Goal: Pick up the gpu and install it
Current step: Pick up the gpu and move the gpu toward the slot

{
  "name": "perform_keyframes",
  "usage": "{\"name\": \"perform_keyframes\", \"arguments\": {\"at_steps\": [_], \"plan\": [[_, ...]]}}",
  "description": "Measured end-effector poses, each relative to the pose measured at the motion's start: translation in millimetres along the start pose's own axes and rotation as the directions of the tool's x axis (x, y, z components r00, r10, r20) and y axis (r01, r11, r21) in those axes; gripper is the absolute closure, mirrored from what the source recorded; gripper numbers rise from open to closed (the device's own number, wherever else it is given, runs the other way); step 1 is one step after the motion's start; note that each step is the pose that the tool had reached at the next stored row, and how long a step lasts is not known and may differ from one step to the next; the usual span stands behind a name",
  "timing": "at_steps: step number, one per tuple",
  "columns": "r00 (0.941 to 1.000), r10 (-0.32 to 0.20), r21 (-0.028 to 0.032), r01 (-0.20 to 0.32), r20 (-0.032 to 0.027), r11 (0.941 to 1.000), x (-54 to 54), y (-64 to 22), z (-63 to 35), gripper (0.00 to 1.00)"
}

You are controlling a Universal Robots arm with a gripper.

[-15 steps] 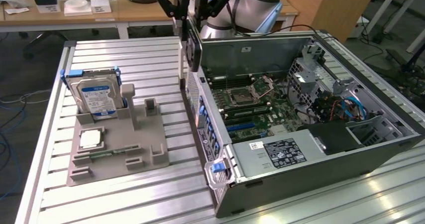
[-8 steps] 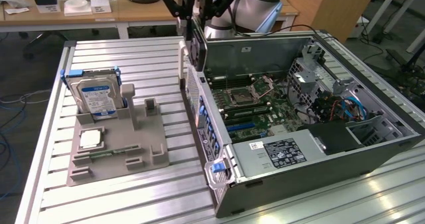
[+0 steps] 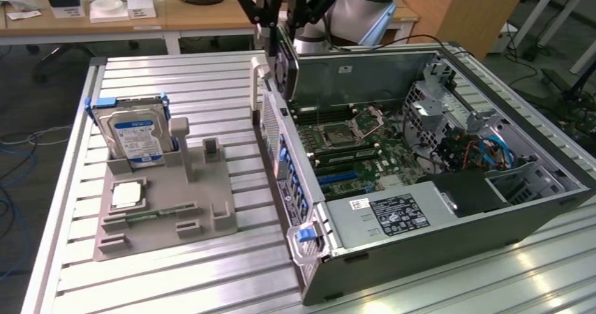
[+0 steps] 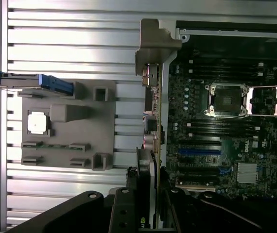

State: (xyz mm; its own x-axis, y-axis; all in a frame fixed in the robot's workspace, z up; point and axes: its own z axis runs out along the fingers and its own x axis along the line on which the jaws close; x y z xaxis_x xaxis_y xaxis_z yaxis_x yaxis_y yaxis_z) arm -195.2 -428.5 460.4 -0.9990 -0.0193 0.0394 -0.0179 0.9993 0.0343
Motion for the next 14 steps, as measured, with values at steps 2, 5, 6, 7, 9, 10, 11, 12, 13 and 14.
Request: {"name": "perform_keyframes", "arguments": {"at_steps": [2, 5, 6, 7, 9, 10, 11, 12, 13, 14], "plan": [[1.0, 0.0, 0.0, 0.0, 0.0, 1.0, -2.2, 0.0, -0.1, 0.73], [1.0, 0.0, 0.0, 0.0, 0.0, 1.0, -5.8, -0.1, -0.2, 0.73], [1.0, 0.0, 0.0, 0.0, -0.0001, 1.0, -6.9, -0.1, -0.3, 0.73], [1.0, 0.0, 0.0, 0.0, 0.0, 1.0, -8.1, -0.1, -0.3, 0.73], [1.0, 0.0, 0.0, 0.0, 0.0, 1.0, -10.5, -0.2, -0.4, 0.73], [1.0, 0.0, 0.0001, 0.0, -0.0001, 1.0, -11.7, -0.2, -0.5, 0.73], [1.0, 0.0, 0.0, 0.0, -0.0001, 1.0, -12.9, -0.2, -0.5, 0.73], [1.0, 0.0, 0.0, 0.0, -0.0001, 1.0, -14.1, -0.3, -0.6, 0.73], [1.0, 0.0, 0.0, 0.0, 0.0, 1.0, -15.2, -0.3, -0.6, 0.73], [1.0, 0.0, 0.0, 0.0, 0.0, 1.0, -16.3, -0.3, -0.7, 0.73]]}}
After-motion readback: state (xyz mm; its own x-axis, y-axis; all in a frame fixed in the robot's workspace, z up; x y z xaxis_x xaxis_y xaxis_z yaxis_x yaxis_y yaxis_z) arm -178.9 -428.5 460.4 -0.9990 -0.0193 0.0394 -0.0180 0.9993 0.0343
